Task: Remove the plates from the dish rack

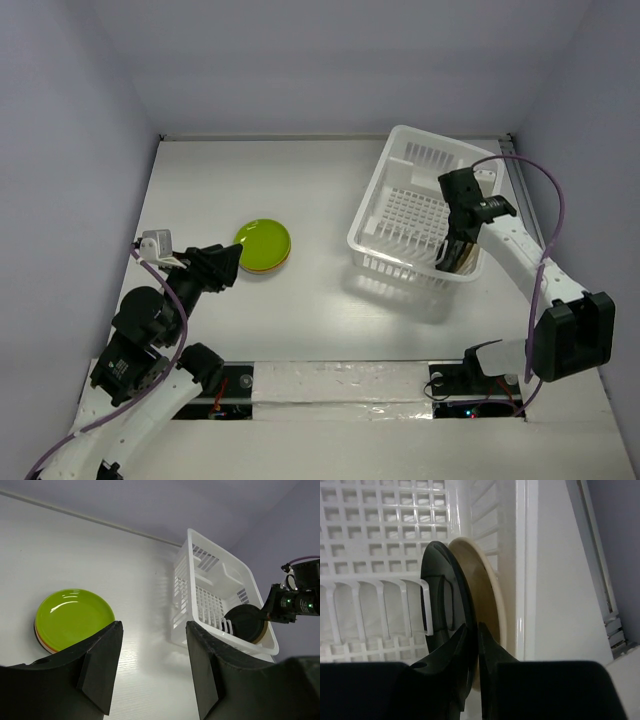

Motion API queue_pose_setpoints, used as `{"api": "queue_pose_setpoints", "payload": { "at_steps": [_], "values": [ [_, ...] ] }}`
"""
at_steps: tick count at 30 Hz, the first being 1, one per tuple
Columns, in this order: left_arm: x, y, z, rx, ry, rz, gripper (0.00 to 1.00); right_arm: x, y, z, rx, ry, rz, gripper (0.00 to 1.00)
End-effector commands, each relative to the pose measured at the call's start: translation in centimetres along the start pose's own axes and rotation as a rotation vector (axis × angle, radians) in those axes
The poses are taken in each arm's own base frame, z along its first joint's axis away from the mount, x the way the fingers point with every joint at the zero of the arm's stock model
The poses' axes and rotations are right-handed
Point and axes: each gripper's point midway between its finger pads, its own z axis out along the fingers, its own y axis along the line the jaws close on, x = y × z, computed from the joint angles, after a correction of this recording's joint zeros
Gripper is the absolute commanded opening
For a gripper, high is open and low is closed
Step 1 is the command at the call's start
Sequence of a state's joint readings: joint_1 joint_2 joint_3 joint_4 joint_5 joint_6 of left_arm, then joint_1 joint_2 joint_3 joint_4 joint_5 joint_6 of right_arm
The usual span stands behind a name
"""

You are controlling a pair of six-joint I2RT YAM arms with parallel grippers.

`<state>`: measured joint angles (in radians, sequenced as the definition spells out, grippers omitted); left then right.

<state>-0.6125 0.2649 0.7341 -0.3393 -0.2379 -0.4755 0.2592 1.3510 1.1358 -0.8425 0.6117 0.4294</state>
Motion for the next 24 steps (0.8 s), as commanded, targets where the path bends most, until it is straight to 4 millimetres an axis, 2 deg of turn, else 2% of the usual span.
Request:
{"api": "queue_pose_setpoints", "payload": {
  "at_steps": [1, 3, 7, 11, 16, 19, 24],
  "values": [
    [-1.0, -0.6, 0.2, 0.028, -0.044, 0.001, 0.50, -2.9, -1.0, -1.9, 0.032, -0.085, -0.022, 0.00],
    [-0.9, -0.6, 0.3, 0.031, -0.038, 0.003, 0.50, -3.4, -1.4, -2.2, 0.061, -0.105, -0.050, 0.00],
    [-0.8, -0.4, 0.5, 0.019, -0.036, 0.007, 0.50, -4.5, -0.7, -2.1, 0.070, -0.157, -0.090, 0.00],
    [-0.8, -0.2, 0.6, 0.012, -0.037, 0.008, 0.50, -5.6, 2.6, -2.0, -0.016, -0.238, -0.155, 0.00],
    [-0.7, -0.1, 0.8, 0.002, -0.031, 0.009, 0.50, -6.9, 6.9, -4.1, -0.099, -0.383, -0.253, 0.00],
    [-0.7, 0.0, 0.8, -0.003, -0.032, 0.007, 0.50, -7.3, 7.2, -5.2, -0.062, -0.451, -0.309, 0.00],
    [-0.7, 0.3, 1.0, -0.019, -0.034, 0.007, 0.50, -8.8, 3.7, -7.5, 0.040, -0.508, -0.238, 0.00]
  ]
}}
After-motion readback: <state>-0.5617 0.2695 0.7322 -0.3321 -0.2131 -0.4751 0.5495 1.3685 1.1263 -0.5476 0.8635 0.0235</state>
